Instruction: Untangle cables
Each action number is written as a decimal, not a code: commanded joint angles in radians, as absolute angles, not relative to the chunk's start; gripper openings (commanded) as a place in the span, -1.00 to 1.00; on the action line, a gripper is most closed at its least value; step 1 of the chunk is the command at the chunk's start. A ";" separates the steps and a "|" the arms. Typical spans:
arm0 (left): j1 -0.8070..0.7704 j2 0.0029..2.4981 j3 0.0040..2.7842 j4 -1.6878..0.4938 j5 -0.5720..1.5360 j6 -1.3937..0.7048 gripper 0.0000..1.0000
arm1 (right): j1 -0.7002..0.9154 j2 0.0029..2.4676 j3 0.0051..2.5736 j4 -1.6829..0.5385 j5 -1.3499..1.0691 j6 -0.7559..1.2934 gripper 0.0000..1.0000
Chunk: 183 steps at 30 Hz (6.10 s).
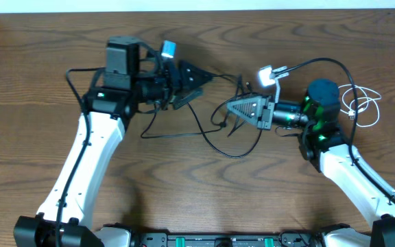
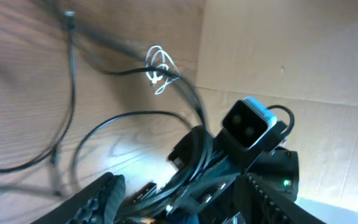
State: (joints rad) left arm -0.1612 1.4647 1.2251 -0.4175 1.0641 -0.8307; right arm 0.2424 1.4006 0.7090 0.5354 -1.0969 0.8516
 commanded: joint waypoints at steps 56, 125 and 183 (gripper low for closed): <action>-0.114 1.459 0.881 -0.488 0.532 -0.993 0.08 | 0.178 1.401 0.719 0.477 -1.147 0.768 -0.98; -0.379 1.228 0.925 -0.013 0.778 -1.091 -0.85 | 0.417 1.411 0.719 0.654 -1.140 0.735 -0.84; -0.352 1.261 0.924 -0.030 0.727 -1.016 0.43 | 0.300 1.410 0.719 0.655 -1.253 0.769 -0.98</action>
